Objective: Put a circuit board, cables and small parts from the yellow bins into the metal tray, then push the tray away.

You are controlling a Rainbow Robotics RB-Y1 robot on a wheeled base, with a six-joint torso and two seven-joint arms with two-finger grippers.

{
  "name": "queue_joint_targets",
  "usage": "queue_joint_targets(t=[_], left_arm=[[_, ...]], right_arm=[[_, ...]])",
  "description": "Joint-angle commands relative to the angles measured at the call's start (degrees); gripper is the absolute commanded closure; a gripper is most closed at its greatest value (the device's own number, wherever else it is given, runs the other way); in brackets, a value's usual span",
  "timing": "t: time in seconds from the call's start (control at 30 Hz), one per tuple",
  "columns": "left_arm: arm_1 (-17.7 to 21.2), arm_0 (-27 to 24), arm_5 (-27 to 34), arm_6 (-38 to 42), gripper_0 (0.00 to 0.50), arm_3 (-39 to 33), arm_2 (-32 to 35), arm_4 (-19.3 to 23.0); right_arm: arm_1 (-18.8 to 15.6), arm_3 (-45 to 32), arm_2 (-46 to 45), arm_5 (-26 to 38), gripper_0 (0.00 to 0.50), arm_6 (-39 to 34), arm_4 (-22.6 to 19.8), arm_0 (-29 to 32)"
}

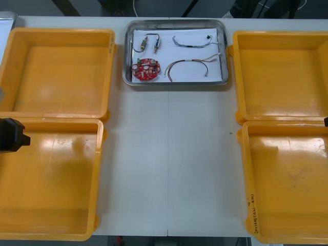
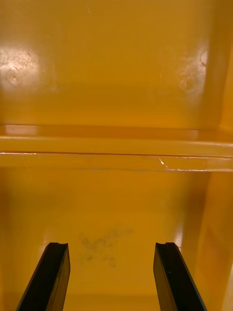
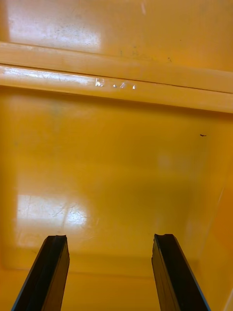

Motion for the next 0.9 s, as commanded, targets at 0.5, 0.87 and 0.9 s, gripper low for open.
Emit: queue_joint_targets(t=[0.5, 0.87, 0.9], left_arm=[[2.35, 0.98, 0.35, -2.00, 0.000, -1.83, 0.98, 0.38], [2.35, 0.98, 0.35, -2.00, 0.000, -1.83, 0.98, 0.38], [2.35, 0.98, 0.35, -2.00, 0.000, -1.83, 0.98, 0.38]], right_arm=[[-1.19, -6.08, -5.41, 0.17, 0.000, -5.28, -4.66, 4.97], [-2.33, -6.08, -5.59, 0.17, 0.000, -6.33, -5.45, 6.46], [-2.42, -6.08, -5.50, 0.17, 0.000, -6.42, -5.45, 6.55]])
